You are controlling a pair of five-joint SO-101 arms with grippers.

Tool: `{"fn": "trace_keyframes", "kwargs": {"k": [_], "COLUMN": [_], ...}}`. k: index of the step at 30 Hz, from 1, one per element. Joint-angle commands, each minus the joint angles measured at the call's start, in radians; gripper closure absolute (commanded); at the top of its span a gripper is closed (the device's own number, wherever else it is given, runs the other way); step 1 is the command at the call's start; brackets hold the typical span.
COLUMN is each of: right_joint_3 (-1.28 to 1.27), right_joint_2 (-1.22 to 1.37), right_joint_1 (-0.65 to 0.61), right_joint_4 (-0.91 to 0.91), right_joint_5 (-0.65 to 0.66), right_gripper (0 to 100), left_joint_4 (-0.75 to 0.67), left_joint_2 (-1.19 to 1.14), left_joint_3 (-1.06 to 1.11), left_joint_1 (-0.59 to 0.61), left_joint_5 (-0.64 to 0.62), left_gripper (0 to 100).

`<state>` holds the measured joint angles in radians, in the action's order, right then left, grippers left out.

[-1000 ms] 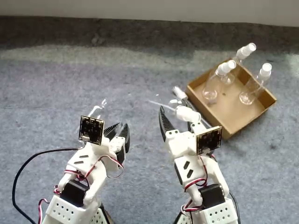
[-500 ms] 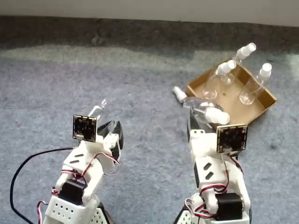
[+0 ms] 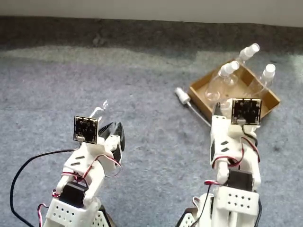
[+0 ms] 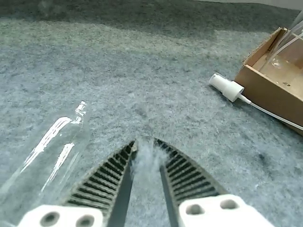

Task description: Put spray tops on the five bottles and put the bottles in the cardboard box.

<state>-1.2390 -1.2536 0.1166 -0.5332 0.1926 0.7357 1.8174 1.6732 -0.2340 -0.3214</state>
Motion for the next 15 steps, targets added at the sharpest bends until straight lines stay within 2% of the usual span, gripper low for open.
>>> {"fn": "trace_keyframes", "kwargs": {"k": [1, 15], "right_joint_3": [0.105, 0.449], "right_joint_2": [0.134, 0.598], "right_joint_1": [0.048, 0.050], "right_joint_4": [0.114, 0.142], "right_joint_5": [0.012, 0.012], "right_gripper": [91.6, 91.6], "left_joint_4": [0.000, 0.000], "left_joint_2": [0.013, 0.013], "left_joint_3": [0.015, 0.021], "left_joint_1": [0.012, 0.007], "left_joint_5": [-0.003, -0.003], "left_gripper": [100, 100]}}
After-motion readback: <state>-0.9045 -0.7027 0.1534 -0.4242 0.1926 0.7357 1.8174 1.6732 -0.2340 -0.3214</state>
